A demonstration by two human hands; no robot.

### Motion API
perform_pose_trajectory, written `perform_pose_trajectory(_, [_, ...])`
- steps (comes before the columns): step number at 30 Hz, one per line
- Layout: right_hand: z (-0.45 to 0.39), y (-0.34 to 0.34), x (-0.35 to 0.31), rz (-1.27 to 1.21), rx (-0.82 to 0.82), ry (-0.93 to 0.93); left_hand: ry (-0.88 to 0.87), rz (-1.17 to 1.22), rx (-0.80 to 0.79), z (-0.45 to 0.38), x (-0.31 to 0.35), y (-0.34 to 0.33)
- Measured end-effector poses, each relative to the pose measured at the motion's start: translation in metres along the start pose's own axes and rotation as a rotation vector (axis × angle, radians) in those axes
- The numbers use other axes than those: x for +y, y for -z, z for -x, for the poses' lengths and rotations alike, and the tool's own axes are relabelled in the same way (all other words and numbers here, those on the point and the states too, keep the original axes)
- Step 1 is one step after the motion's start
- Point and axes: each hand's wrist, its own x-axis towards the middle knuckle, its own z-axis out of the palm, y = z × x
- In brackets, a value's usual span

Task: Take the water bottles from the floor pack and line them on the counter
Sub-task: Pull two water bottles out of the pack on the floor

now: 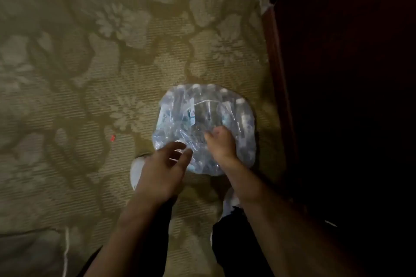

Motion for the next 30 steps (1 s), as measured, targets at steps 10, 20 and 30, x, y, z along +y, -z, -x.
perform_pose_trajectory(10, [-0.065,-0.059,-0.011,0.303,0.141,-0.034,-0.036,0.087,-0.040,-0.055,-0.017,0.005])
perform_pose_trajectory(20, [0.002,-0.005,0.002,-0.484,-0.066,-0.144,0.049,0.199,-0.079,-0.042,-0.010,-0.017])
perform_pose_trajectory(30, [0.089,-0.019,0.042,-0.732,-0.460,-0.221,0.413,0.604,0.001,-0.041,-0.008,-0.024])
